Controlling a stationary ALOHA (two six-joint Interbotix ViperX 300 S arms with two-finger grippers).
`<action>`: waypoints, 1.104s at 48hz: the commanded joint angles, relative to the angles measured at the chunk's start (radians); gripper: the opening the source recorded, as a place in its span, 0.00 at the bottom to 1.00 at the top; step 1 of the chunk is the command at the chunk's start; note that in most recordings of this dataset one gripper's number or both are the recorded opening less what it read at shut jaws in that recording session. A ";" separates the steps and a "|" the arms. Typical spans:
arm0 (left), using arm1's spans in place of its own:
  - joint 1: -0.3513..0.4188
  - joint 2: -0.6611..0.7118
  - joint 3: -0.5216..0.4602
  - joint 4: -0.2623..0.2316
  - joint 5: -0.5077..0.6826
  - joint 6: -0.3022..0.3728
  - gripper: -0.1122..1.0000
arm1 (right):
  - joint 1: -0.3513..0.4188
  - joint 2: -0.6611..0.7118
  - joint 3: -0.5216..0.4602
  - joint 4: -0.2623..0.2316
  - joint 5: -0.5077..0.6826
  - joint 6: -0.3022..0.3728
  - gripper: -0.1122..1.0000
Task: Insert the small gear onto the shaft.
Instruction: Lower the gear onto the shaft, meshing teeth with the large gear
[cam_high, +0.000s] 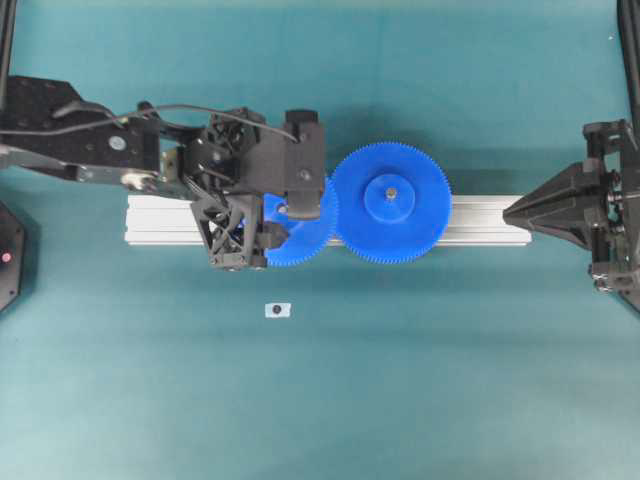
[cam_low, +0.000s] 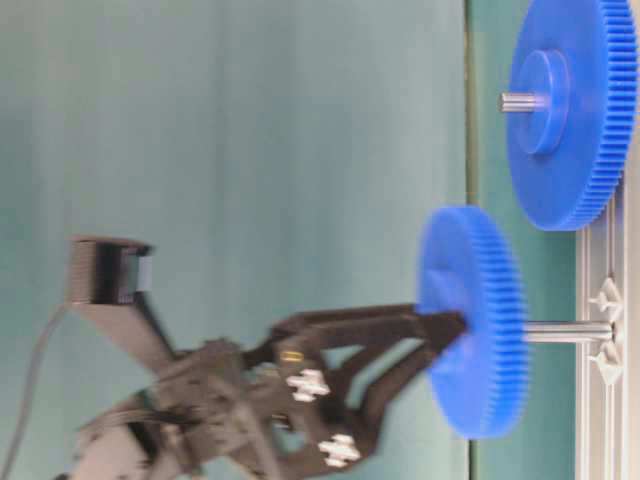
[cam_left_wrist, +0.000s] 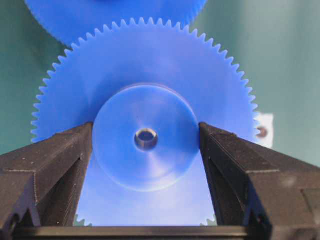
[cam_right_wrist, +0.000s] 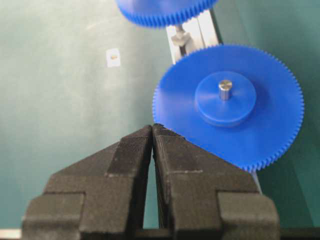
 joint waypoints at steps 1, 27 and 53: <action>0.000 0.000 -0.006 0.000 -0.011 0.000 0.78 | -0.002 0.003 -0.009 0.002 -0.011 0.009 0.22; 0.003 0.029 -0.005 0.000 -0.020 -0.009 0.84 | -0.002 0.002 -0.008 0.002 -0.011 0.011 0.22; 0.003 -0.015 0.034 0.000 0.075 -0.025 0.89 | -0.002 0.003 -0.006 0.002 -0.012 0.011 0.22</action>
